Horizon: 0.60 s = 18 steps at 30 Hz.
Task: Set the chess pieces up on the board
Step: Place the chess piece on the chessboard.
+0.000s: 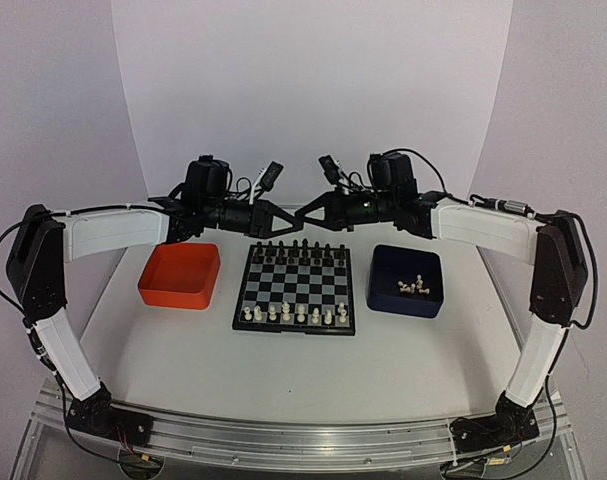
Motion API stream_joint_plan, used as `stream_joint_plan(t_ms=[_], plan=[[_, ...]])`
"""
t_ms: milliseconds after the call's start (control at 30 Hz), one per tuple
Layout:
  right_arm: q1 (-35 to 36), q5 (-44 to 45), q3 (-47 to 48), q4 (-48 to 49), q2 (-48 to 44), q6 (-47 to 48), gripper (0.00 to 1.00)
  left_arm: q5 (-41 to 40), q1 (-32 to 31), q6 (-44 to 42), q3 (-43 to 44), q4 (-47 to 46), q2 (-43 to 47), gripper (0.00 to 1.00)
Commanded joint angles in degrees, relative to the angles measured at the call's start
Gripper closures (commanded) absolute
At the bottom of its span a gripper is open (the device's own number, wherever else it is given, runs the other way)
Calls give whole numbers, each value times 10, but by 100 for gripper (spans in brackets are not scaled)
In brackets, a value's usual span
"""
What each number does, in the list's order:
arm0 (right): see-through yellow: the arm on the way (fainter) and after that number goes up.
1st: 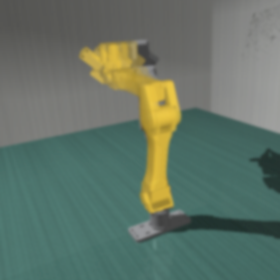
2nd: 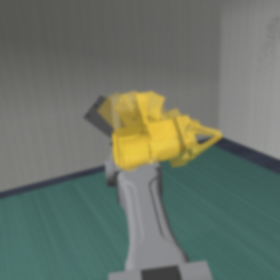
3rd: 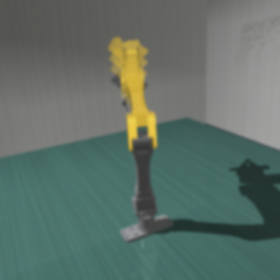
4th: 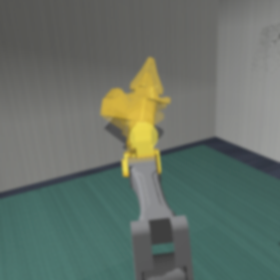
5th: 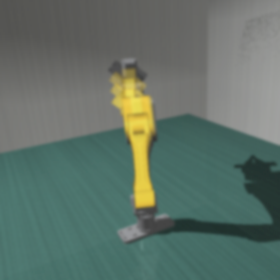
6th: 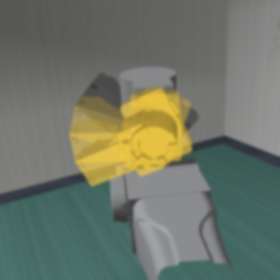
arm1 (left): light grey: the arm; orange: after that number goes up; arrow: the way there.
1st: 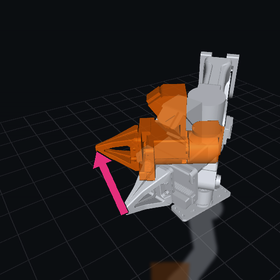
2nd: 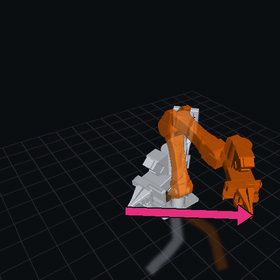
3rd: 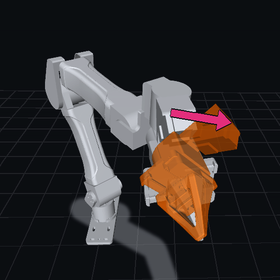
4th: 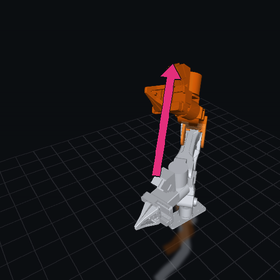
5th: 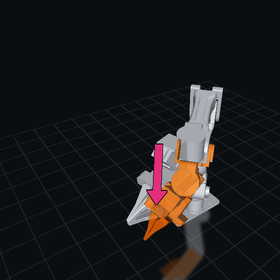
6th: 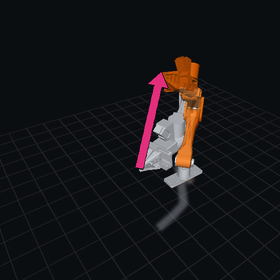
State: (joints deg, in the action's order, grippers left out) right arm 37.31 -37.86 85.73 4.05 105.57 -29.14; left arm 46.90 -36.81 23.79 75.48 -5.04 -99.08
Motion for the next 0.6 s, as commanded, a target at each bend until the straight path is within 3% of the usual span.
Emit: stream_joint_plan(t_ms=[0, 167, 433, 567], plan=[[7, -21, 16, 27, -5, -15, 100, 8, -3, -2, -1, -30, 6, 99], [8, -30, 14, 30, -10, -24, 91, 8, -3, -7, -11, -32, 14, 100], [8, -44, -20, 30, -51, -18, 54, -17, -3, -6, -52, -51, 39, 100], [8, -53, -42, 30, -71, -5, 49, -13, -3, 10, -72, -82, 49, 100]])
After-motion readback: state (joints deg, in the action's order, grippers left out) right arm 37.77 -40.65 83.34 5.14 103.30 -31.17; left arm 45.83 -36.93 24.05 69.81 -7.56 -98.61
